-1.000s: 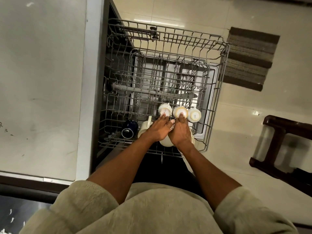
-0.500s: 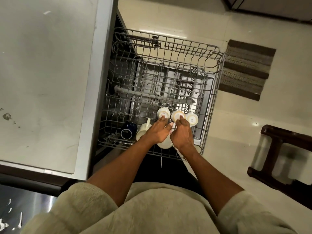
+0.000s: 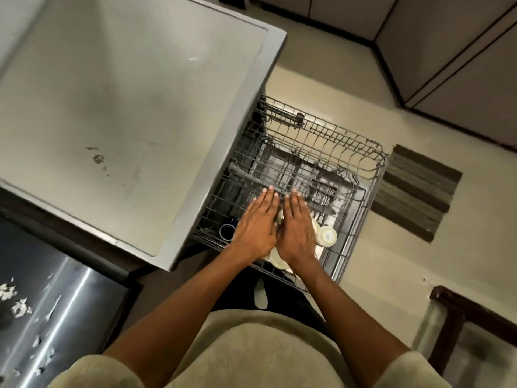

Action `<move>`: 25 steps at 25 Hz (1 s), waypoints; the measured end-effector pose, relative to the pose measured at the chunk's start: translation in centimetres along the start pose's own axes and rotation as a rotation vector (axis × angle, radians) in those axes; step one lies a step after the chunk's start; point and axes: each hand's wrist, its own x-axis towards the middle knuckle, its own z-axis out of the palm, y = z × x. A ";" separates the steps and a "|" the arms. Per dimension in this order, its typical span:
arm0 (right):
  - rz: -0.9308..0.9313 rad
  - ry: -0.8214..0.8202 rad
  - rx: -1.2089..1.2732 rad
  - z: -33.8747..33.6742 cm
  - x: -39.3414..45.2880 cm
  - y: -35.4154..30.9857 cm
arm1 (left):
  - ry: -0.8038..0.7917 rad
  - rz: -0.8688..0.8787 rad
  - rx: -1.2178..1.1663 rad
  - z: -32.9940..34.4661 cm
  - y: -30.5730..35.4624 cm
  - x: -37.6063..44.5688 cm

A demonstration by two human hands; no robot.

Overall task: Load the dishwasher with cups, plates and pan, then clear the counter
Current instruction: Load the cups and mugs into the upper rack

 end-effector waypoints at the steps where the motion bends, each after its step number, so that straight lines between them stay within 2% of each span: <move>1: -0.047 0.028 -0.011 -0.8 0.4 -1.2 | 0.057 0.006 -0.011 -1.2 -0.3 -0.9; 6: -0.298 0.193 -0.054 -3.7 0.7 -8.1 | 0.338 -0.040 -0.045 -5.8 -3.3 -6.1; 12: -0.546 0.236 -0.028 -3.5 -1.7 -18.6 | 0.486 -0.230 -0.112 -9.0 -9.6 -14.6; 20: -0.861 0.159 -0.088 2.5 -6.5 -33.3 | 0.737 -0.451 -0.247 -7.8 -19.9 -28.0; 25: -1.038 0.089 -0.139 6.0 -9.7 -39.8 | 0.861 -0.571 -0.360 -5.7 -24.3 -34.5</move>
